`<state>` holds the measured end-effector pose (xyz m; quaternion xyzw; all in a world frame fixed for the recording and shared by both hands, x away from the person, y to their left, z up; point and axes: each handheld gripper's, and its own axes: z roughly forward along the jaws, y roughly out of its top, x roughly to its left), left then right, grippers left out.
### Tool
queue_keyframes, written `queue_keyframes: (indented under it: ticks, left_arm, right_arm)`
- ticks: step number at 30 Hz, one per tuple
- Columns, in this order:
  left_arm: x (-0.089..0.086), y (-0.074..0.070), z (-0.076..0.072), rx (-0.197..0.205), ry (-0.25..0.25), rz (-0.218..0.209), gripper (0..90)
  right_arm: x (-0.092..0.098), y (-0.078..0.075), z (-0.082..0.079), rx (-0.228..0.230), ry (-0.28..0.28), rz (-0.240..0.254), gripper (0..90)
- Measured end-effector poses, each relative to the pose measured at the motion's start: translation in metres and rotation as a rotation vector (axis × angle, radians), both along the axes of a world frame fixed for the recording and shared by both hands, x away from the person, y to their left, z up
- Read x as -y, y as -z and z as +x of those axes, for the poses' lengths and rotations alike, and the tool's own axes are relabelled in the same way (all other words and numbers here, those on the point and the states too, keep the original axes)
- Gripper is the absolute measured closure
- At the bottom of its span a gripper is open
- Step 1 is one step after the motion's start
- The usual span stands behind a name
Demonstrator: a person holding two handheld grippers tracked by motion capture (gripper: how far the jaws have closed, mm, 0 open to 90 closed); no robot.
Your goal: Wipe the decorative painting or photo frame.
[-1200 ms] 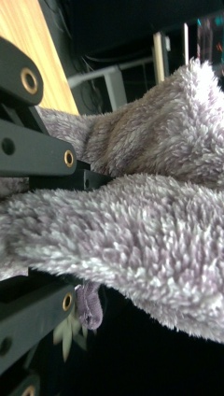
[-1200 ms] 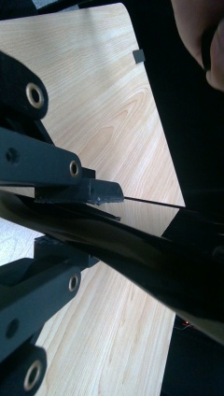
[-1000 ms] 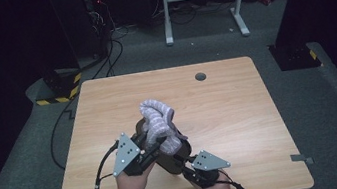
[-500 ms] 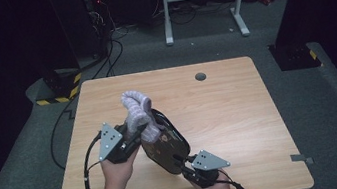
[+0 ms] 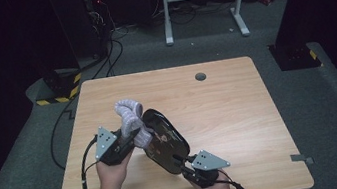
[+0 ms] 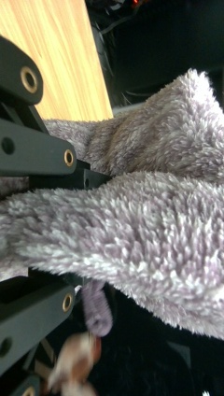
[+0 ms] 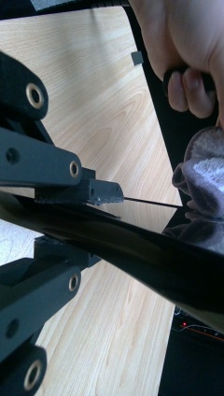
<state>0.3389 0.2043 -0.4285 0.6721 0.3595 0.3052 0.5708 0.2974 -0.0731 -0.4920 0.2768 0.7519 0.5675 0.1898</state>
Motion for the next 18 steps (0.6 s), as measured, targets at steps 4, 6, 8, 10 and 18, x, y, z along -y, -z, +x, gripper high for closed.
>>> queue_keyframes:
  ticks: [4,6,8,10,18]
  left_arm:
    - [0.021,-0.007,-0.02,0.032,0.078,-0.002,67.3]
    - [0.027,-0.008,-0.025,0.038,0.095,-0.01,67.4]
    - [0.042,-0.011,-0.039,0.051,0.154,-0.018,67.4]
    - [0.047,-0.012,-0.043,0.055,0.171,-0.023,67.4]
    - [0.063,-0.012,-0.053,0.092,0.186,-0.011,67.5]
  right_arm:
    - [0.0,0.0,0.0,0.0,0.003,-0.001,76.9]
    - [0.0,0.0,0.0,-0.001,0.003,-0.001,76.9]
    - [-0.001,0.0,0.0,0.0,0.003,-0.002,77.0]
    - [0.0,0.0,0.0,0.001,0.003,-0.001,77.0]
    - [-0.001,0.001,0.0,0.002,0.007,0.005,76.5]
